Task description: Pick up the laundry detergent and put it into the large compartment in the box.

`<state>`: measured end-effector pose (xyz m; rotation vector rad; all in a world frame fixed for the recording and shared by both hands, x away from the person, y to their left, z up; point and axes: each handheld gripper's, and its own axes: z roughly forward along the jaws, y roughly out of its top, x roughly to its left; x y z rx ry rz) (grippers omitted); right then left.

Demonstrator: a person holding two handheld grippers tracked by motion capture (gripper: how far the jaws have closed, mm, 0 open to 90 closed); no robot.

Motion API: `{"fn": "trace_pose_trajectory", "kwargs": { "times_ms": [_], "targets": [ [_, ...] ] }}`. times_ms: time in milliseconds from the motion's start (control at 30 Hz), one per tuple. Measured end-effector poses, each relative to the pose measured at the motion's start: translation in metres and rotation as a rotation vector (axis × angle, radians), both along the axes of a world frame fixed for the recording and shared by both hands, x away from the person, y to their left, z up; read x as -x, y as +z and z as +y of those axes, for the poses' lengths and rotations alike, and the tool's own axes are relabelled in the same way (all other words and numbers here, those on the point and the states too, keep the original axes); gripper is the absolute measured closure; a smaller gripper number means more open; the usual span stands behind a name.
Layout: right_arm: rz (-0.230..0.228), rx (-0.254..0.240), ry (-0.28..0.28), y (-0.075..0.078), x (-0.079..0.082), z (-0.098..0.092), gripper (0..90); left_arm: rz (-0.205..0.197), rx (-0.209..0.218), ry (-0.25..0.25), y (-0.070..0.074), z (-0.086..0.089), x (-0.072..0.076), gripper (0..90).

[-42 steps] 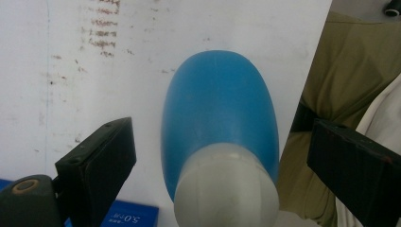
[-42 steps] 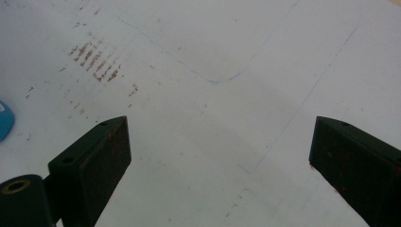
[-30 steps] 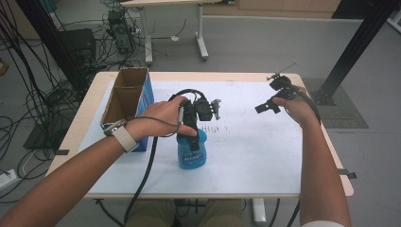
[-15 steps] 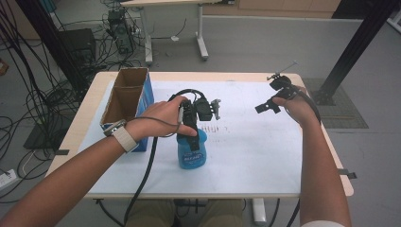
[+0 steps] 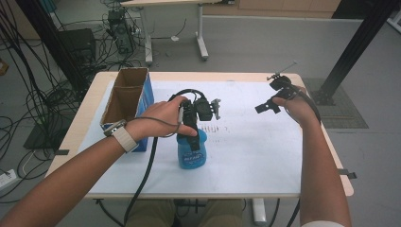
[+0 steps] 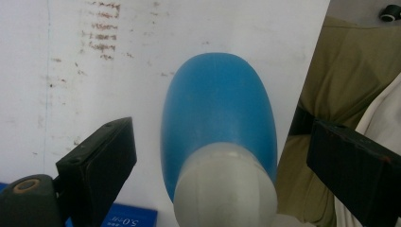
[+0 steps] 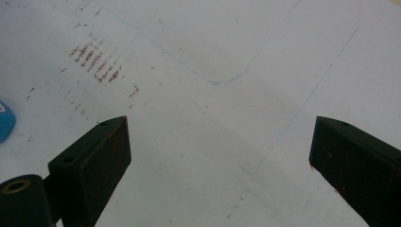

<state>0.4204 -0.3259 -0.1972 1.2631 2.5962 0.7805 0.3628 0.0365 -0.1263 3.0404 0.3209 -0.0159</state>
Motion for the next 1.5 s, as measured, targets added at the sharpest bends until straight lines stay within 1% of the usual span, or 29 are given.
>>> {"fn": "trace_pose_trajectory", "kwargs": {
  "times_ms": [500,900,1033,1233,1333,1500],
  "targets": [
    [-0.001,-0.002,0.002,-0.001,0.0,0.0,6.3,-0.002,0.016,0.005,-0.003,0.002,0.0,9.6],
    [0.004,-0.005,0.003,-0.003,-0.001,0.0,6.3,-0.006,0.012,-0.005,-0.008,0.0,0.001,11.1],
    [0.005,-0.005,0.002,-0.004,0.0,0.0,6.3,-0.008,0.01,-0.005,-0.012,0.0,0.001,11.8],
    [0.007,-0.007,0.004,-0.006,-0.001,0.0,6.3,0.005,0.003,-0.004,-0.019,-0.001,-0.001,12.8],
    [0.008,-0.008,0.005,-0.006,-0.001,0.0,6.3,-0.005,0.009,-0.003,-0.021,0.0,0.0,13.7],
    [0.009,-0.008,0.006,-0.007,-0.001,0.001,6.3,-0.003,0.005,-0.003,-0.025,0.0,0.001,14.2]
  ]
}}
